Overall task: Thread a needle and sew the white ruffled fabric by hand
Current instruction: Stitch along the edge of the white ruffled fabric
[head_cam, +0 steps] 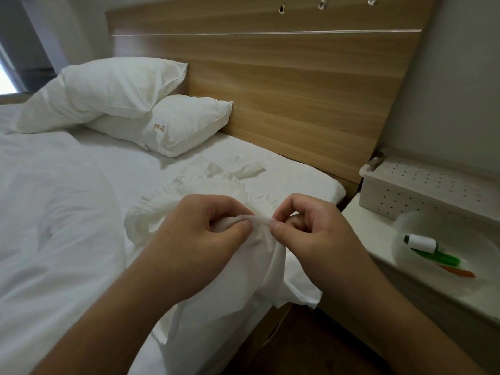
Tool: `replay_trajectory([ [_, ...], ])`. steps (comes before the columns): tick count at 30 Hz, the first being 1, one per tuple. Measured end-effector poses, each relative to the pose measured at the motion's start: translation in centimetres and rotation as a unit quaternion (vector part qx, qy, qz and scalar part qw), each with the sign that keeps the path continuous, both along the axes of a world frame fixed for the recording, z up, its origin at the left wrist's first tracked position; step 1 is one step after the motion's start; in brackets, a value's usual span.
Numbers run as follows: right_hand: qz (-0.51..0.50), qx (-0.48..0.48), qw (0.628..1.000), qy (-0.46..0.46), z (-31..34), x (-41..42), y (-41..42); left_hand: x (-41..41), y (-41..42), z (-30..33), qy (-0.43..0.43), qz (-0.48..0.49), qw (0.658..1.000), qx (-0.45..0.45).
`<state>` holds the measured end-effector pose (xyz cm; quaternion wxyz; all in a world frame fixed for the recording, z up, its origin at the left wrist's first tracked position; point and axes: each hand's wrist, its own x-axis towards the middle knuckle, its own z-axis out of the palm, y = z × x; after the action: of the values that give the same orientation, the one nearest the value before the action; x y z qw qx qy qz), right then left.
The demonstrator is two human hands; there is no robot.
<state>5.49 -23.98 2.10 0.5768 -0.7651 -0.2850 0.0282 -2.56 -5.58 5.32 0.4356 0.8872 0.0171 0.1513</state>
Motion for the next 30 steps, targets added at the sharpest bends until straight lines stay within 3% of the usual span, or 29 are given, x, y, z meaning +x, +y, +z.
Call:
replay_trajectory([
  [11, -0.024, -0.032, 0.998, -0.044, -0.1, -0.4, 0.3, 0.2, 0.0, -0.4, -0.01, -0.013, 1.0, 0.009],
  [30, 0.053, 0.034, 0.992, 0.113, 0.0, 0.7, 0.0, -0.1, -1.0, -0.9, 0.009, 0.053, 0.996, -0.069],
])
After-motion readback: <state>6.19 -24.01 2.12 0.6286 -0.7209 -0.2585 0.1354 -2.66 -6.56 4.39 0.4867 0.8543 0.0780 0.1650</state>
